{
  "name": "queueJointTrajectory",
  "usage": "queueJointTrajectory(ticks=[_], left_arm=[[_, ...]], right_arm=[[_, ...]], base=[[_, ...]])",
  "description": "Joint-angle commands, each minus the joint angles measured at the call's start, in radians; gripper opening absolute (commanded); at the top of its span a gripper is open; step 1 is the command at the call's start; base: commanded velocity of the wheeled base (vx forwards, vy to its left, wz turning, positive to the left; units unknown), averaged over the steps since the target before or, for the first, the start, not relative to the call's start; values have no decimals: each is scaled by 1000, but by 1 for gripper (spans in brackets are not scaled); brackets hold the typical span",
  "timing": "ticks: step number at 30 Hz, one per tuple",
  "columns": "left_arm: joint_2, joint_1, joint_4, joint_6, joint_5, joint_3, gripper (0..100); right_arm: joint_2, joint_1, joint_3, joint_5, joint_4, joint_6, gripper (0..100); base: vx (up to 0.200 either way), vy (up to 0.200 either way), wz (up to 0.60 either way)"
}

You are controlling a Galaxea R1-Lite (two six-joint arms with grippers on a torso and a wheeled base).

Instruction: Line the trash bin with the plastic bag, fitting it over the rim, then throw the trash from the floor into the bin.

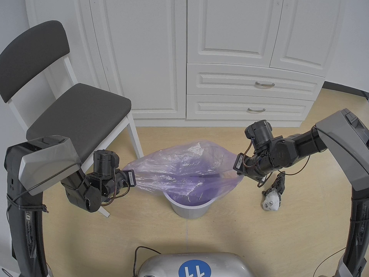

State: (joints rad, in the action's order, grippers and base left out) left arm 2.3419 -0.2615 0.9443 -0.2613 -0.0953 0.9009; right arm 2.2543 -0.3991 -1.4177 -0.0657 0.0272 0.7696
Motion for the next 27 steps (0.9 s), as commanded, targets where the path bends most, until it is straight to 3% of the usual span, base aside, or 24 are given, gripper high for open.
queueJointTrajectory(ticks=[1, 8, 16, 27], left_arm=[[-53, 24, 1, 5, 19, -25, 0], [-44, 21, 19, 27, 42, -45, 0], [4, 28, 47, 27, 45, -33, 0], [51, 8, 100, 19, 48, -25, 0]], right_arm=[[-2, 16, 19, -6, 7, -82, 0], [28, 43, 154, -82, -33, -297, 0], [105, 114, 269, -101, -259, -461, 0], [77, 85, 325, -100, -283, -490, 0]], base=[[0, 0, 0], [0, 0, 0], [0, 0, 0], [0, 0, 0]])
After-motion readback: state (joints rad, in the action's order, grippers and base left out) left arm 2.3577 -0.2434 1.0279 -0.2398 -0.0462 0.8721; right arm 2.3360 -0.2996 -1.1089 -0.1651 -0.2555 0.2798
